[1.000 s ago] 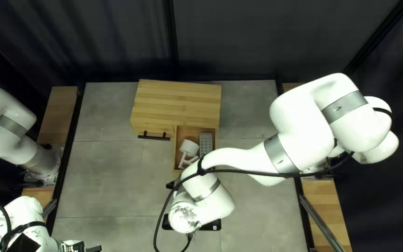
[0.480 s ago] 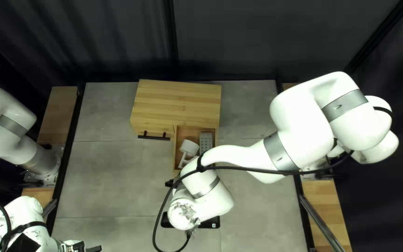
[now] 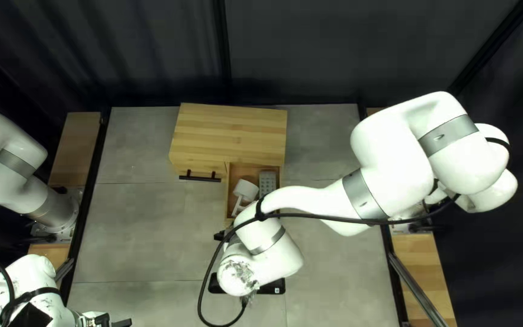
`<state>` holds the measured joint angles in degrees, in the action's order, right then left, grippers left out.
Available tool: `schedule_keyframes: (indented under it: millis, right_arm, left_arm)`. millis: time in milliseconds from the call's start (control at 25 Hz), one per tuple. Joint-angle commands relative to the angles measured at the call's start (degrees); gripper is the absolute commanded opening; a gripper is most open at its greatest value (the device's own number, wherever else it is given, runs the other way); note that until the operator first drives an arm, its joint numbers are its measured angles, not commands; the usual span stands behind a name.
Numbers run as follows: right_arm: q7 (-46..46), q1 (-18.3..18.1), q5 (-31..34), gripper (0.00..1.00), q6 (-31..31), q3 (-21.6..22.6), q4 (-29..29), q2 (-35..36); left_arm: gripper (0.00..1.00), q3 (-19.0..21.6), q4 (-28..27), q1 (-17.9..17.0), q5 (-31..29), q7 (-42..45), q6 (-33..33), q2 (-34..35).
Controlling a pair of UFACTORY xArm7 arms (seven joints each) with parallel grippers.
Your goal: Open drawers and place objects into drawer and close
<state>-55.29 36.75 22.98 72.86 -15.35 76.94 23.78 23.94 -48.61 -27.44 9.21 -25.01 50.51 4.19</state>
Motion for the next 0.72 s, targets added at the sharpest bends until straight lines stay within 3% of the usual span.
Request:
schedule_keyframes:
  millis: [40, 720]
  right_arm:
    - [-0.07, -0.07, 0.11, 1.0, 0.02, -0.1, -0.18, -0.21]
    - [-0.36, -0.2, 0.84, 1.0, 0.04, -0.47, -1.28, -1.44]
  left_arm:
    - [1.0, 0.0, 0.0, 0.0, 0.0, 0.0, 0.0, 0.0]
    - [1.0, 0.0, 0.0, 0.0, 0.0, 0.0, 0.0, 0.0]
